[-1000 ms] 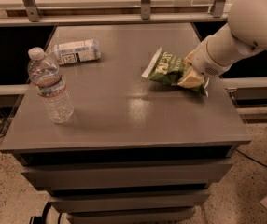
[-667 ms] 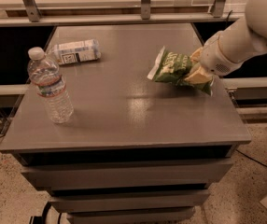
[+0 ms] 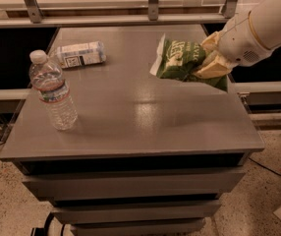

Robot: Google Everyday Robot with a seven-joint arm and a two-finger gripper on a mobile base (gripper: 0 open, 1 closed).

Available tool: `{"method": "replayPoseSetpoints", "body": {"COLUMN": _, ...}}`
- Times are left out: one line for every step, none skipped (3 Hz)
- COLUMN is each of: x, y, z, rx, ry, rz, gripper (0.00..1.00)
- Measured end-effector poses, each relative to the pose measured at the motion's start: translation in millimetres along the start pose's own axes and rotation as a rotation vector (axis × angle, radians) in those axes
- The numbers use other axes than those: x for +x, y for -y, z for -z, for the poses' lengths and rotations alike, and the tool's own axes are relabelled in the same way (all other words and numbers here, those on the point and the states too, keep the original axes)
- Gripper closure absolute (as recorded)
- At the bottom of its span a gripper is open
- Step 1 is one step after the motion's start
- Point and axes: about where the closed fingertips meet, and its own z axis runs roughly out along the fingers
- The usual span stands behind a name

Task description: Move green jalapeno chip bag near water bottle

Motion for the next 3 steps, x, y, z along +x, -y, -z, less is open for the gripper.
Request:
{"method": "replayPoseSetpoints", "body": {"x": -25.5, "y": -7.4, "z": 6.4, "rx": -0.029, "ry": 0.020, "rz": 0.049, "gripper": 1.00}}
{"method": "replayPoseSetpoints", "body": {"x": -52.6, "y": -11.4, "z": 3.5, "rx": -0.053, "ry": 0.030, "rz": 0.104, "gripper": 1.00}}
{"method": "replayPoseSetpoints", "body": {"x": -76.7, "y": -18.0, "z": -6.4, "rx": -0.083, "ry": 0.038, "rz": 0.158, "gripper": 1.00}}
